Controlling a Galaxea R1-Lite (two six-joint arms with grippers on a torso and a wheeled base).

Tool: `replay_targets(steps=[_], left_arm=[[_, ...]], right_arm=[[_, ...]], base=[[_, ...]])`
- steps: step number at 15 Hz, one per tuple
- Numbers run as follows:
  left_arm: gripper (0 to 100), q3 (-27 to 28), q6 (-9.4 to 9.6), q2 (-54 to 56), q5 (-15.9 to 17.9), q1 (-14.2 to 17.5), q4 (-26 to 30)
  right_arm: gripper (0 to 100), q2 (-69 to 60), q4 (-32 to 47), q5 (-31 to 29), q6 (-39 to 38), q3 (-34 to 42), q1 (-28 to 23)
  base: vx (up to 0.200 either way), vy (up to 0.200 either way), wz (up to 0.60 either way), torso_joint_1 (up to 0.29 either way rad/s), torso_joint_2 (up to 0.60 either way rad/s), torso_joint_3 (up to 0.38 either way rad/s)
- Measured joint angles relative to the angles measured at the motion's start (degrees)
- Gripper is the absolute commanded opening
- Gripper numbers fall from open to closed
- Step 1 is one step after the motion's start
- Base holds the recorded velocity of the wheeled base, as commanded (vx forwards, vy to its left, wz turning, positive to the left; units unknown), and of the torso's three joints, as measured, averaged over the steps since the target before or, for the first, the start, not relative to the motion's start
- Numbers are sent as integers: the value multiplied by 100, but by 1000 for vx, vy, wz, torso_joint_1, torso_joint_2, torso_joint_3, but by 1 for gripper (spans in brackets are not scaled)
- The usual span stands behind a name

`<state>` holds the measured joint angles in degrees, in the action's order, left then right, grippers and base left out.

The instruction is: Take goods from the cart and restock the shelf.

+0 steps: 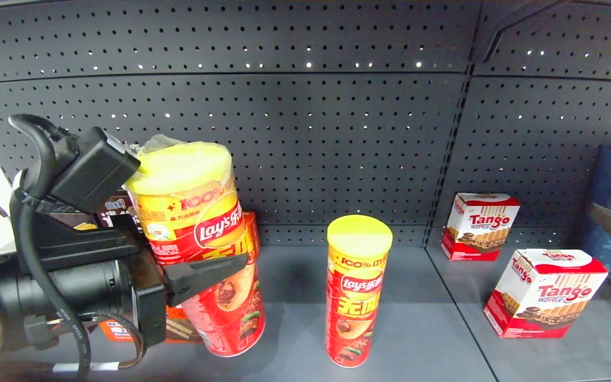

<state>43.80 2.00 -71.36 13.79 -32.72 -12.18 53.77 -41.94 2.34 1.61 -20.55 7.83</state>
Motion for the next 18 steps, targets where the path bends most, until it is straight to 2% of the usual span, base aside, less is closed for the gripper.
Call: replay_targets(steps=[3,8,9,10,12,15,17,18], left_arm=[[0,190,32,-68,4,11,9],[0,363,46,-171,189,63,6],[0,374,51,-199,228,76,-7],[0,390,60,-226,244,100,-16],[0,477,57,-252,299,124,-30],[0,510,62,-261,624,284,-33],[0,506,68,-261,638,321,-33],[0,503,71,-261,641,323,-35]], right_arm=[[100,-1287,918,-513,-74,669,-425],[100,-4072,3964,-929,95,1165,-657],[100,-4459,4359,-1081,211,1246,-697],[100,-4785,4420,-1228,411,1380,-730],[100,-5124,3800,-1413,677,1781,-764],[100,-5320,3795,-1432,602,2020,-783],[100,-5364,3811,-828,200,2039,-783],[100,-5375,3838,-345,-39,2039,-780]], base=[[0,0,0,0,0,0],[0,0,0,0,0,0],[0,0,0,0,0,0],[0,0,0,0,0,0],[0,0,0,0,0,0],[0,0,0,0,0,0],[0,0,0,0,0,0],[0,0,0,0,0,0]])
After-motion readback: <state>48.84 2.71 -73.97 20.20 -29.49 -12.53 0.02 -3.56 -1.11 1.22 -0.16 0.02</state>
